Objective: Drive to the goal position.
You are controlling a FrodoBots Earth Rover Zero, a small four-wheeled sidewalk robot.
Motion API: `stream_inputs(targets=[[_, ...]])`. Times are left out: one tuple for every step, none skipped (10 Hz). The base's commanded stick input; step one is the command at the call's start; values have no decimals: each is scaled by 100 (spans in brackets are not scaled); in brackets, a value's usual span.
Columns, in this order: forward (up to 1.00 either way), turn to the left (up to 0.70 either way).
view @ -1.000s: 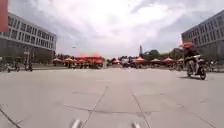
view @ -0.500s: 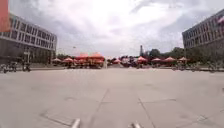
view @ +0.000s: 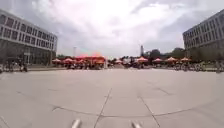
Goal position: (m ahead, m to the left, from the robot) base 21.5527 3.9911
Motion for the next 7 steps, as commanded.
stream_inputs(targets=[[85, 0], [85, 0], [85, 0], [85, 0], [85, 0], [85, 0], [85, 0]])
